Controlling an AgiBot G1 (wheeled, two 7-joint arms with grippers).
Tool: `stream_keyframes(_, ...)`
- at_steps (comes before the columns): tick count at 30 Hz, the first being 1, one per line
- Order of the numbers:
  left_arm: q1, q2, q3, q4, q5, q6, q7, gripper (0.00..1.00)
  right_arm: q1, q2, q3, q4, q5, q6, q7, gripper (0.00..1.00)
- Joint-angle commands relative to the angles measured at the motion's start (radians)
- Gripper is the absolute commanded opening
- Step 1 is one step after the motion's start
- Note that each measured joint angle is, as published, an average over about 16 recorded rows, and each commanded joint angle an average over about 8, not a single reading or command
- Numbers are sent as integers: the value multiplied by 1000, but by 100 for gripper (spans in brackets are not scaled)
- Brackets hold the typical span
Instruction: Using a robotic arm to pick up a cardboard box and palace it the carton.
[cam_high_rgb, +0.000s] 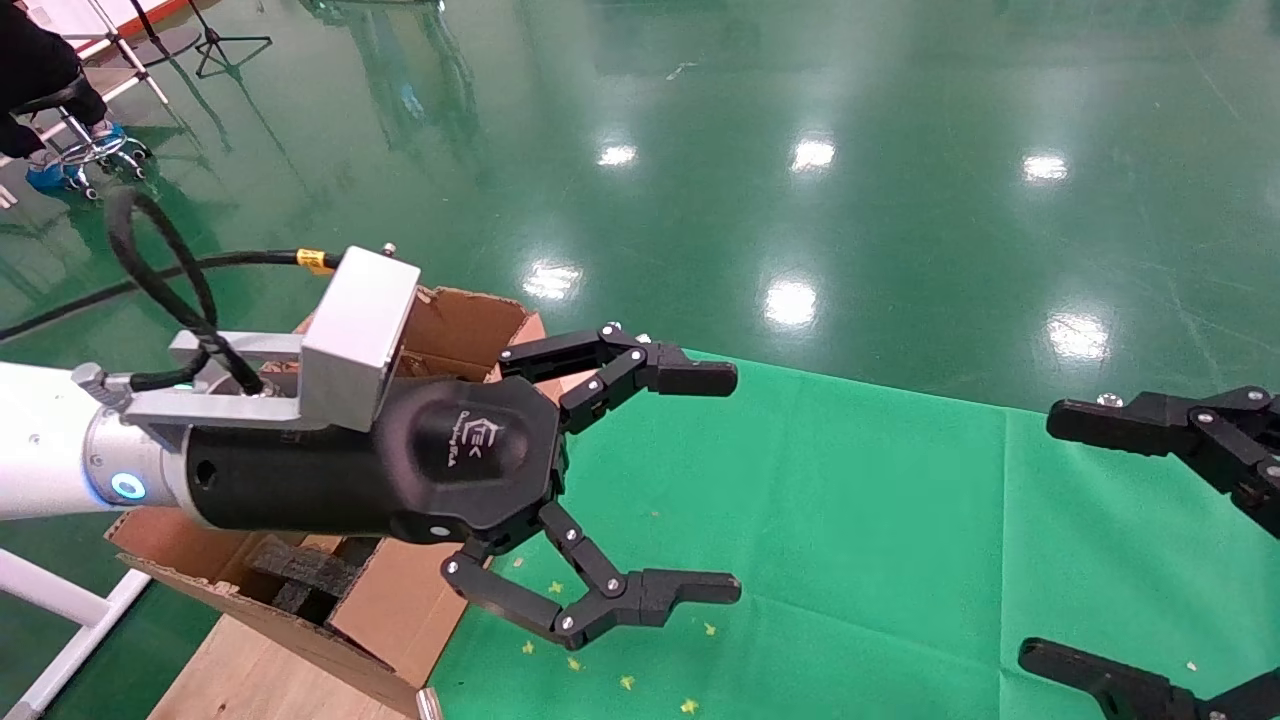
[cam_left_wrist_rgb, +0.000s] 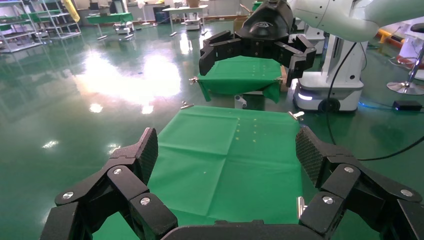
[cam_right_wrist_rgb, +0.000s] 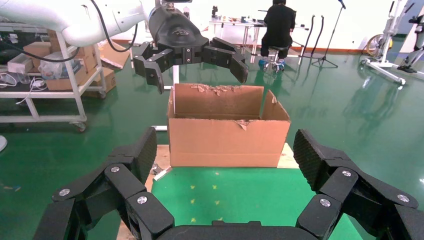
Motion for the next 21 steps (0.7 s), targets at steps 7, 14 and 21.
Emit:
stream_keyframes(7,-1,0,1,1,1,-1,0,100,0,0,0,0,0,0,0,100)
stream_keyframes(14,-1,0,1,1,1,-1,0,100,0,0,0,0,0,0,0,100)
stream_keyframes(21,-1,0,1,1,2,-1,0,100,0,0,0,0,0,0,0,100)
